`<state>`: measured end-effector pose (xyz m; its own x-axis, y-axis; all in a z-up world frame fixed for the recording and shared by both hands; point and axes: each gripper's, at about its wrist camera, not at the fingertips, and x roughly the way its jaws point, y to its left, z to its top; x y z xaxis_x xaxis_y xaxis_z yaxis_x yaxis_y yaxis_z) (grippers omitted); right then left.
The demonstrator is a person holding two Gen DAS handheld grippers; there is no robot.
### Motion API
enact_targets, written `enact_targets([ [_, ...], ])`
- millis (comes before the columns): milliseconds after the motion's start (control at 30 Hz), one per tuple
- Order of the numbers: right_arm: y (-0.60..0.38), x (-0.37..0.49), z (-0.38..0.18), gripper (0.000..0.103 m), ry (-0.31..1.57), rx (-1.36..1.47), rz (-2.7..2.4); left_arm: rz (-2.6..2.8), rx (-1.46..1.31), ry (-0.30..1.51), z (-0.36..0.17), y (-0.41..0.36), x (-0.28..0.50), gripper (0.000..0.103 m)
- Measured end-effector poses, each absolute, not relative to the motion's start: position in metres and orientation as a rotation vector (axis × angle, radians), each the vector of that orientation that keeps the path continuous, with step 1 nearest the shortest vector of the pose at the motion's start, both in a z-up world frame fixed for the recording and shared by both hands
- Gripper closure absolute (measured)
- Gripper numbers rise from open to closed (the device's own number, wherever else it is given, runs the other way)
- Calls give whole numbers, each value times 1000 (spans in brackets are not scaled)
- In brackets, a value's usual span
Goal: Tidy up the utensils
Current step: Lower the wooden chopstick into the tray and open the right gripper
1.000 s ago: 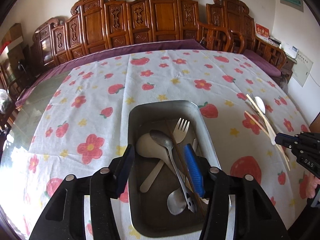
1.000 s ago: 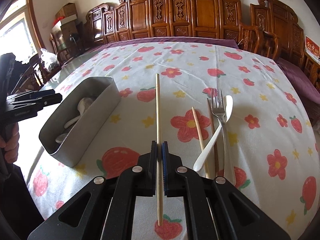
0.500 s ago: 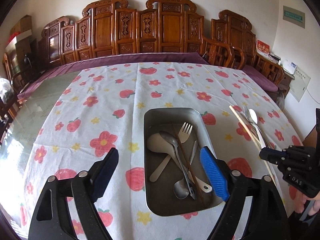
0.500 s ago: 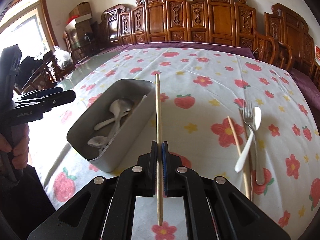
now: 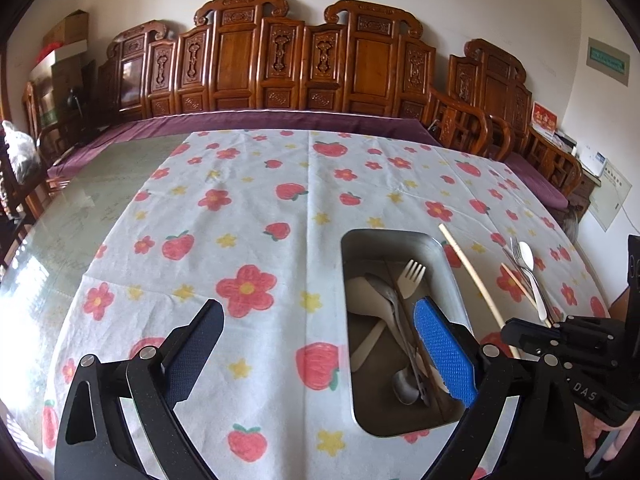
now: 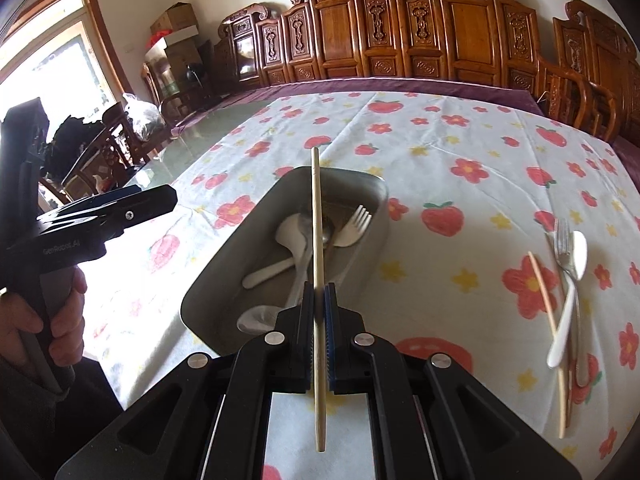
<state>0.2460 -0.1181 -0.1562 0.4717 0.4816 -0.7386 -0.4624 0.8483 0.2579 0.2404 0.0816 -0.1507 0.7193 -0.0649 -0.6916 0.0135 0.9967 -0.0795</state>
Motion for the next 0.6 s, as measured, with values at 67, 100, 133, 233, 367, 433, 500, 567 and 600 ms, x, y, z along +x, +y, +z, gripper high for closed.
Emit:
enact_targets([
  [67,-108,251,-159,97,925,27,577,-35,-76,761,-149,86,241,11],
  [100,-103,254,-161,97,931,31,577,-33,-79,757,-148,88,241,11],
  [133,-97,258,-163,97,941,38,576,-28,-79,752,-147,90,241,11],
  [233,-85,268,-170,97,968,55,562,-18,-81,749,-146,95,242,11],
  [367,-76,277,-178,97,992,68,529,-16,-90,750,-145,98,243,11],
  [433,-74,280,-180,97,1002,81,516,-13,-87,748,-144,98,243,11],
  [500,-72,284,-182,97,1019,98,507,-13,-85,740,-141,98,242,11],
  [567,-71,287,-184,97,1038,111,497,-15,-84,733,-138,99,242,11],
  [600,-70,289,-185,97,1044,119,493,-17,-83,728,-136,99,241,11],
])
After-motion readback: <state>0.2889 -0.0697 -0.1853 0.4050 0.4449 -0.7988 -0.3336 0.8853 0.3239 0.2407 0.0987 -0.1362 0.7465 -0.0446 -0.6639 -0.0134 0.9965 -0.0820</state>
